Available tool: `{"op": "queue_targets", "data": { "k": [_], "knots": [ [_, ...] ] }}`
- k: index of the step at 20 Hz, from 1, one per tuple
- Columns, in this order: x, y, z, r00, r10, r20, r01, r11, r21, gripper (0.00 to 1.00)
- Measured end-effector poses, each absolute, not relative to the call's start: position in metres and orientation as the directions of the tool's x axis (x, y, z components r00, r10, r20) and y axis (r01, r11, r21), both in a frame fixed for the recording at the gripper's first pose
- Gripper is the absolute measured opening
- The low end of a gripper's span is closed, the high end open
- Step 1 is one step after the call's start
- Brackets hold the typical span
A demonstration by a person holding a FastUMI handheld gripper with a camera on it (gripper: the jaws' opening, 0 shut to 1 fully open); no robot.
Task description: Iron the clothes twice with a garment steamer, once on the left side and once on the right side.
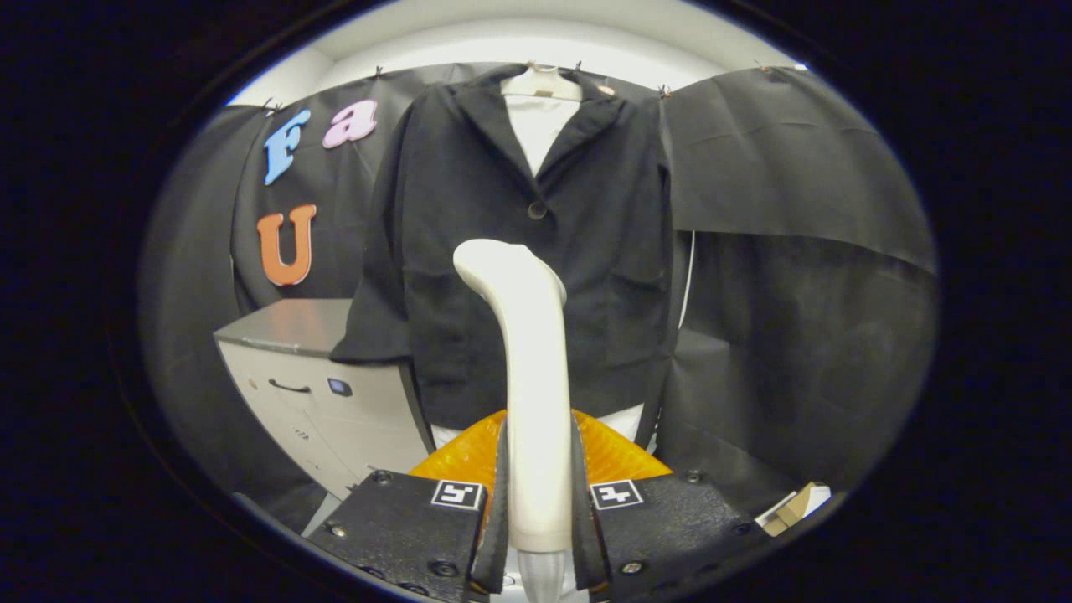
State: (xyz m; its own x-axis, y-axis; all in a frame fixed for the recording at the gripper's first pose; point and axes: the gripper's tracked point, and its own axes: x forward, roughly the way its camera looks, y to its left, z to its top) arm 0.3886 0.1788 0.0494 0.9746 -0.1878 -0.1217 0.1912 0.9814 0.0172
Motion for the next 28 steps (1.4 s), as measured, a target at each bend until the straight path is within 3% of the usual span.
{"op": "queue_targets", "data": {
  "k": [18, 28],
  "knots": [
    [0.454, 0.083, 0.211, 0.948, -0.310, 0.075, 0.297, 0.944, 0.148, 0.34],
    [0.479, 0.092, 0.201, 0.938, -0.341, 0.063, 0.338, 0.940, 0.048, 0.33]
  ]
}}
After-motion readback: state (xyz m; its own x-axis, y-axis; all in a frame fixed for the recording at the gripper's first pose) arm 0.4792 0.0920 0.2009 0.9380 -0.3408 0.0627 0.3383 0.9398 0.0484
